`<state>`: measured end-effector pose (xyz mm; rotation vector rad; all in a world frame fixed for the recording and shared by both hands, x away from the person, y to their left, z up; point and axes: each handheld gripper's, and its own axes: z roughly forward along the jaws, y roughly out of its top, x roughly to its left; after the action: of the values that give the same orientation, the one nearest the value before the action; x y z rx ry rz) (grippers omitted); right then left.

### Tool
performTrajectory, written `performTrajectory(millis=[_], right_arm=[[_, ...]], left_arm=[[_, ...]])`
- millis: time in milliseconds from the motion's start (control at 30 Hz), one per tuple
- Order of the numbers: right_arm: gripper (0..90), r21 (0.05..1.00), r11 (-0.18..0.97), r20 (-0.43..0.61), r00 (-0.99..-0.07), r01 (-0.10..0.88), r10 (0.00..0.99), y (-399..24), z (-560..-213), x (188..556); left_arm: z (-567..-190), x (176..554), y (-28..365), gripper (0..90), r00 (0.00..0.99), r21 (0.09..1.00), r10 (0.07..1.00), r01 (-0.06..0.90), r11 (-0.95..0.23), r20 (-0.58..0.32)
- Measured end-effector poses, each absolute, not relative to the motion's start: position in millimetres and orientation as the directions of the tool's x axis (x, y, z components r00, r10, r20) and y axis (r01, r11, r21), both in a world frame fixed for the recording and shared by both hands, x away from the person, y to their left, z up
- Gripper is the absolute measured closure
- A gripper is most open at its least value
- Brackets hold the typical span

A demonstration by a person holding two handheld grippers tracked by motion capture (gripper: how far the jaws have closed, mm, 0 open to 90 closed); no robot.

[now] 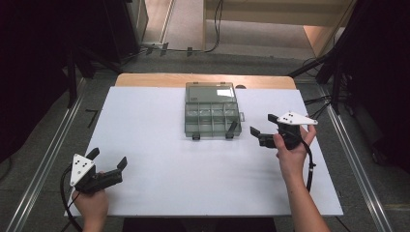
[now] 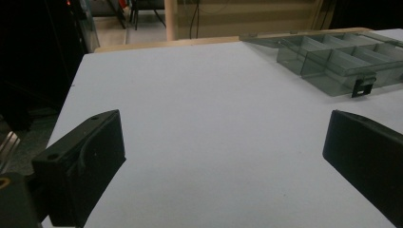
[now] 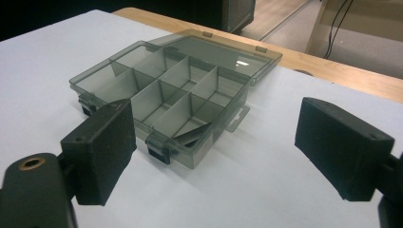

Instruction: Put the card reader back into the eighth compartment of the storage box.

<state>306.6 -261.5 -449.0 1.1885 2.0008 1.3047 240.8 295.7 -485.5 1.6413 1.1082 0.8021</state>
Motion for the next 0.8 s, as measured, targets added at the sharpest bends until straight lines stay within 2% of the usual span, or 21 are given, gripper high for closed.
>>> performTrajectory(millis=[800], right_arm=[[11.7,0.912,0.139,0.069,-0.48,0.386,0.874,-297.5,-454.9,267.4]], left_arm=[[-485.3,240.0,295.9,0.3,0.374,0.947,0.928,0.294,-0.128,0.009]])
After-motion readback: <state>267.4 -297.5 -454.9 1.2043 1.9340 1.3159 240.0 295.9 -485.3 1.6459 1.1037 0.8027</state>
